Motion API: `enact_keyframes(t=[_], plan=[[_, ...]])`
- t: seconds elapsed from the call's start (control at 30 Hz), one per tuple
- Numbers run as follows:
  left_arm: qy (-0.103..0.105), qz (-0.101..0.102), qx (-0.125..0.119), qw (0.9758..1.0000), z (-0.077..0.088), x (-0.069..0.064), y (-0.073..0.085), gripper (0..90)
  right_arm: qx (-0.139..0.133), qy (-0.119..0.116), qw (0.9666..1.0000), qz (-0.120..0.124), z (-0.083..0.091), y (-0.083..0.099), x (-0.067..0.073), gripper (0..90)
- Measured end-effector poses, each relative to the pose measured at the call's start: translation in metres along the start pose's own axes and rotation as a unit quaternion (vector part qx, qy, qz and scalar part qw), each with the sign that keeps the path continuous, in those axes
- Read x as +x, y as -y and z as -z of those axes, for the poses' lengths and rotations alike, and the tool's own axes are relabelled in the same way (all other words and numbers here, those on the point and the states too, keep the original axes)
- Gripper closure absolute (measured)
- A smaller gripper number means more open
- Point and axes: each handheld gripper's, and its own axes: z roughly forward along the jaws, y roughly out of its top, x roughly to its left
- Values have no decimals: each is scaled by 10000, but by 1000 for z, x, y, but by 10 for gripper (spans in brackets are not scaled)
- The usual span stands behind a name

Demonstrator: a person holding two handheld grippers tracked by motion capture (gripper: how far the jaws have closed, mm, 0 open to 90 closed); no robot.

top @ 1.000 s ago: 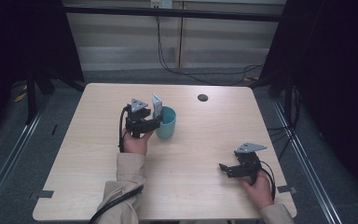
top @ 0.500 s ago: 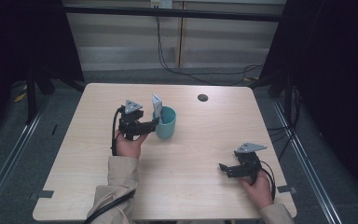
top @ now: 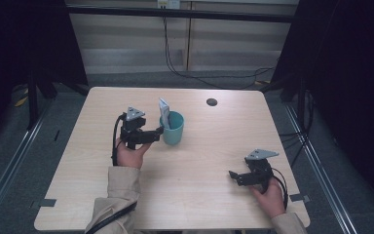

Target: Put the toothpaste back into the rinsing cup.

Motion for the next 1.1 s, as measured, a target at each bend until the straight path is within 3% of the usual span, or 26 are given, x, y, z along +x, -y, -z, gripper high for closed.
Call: enact_keyframes(t=[0.33, 0.5, 1.1], plan=[[20, 56, 108, 9999, 3, 3, 11, 221, 0, 1, 10000, 0, 0, 0, 0, 115], [14, -28, 195, 9998, 5, 5, 17, 226, 0, 0, 10000, 0, 0, 0, 0, 115], [57, -26, 334, 9994, 16, 15, 39, 204, -1, 0, 10000, -3, 0, 0, 0, 115]])
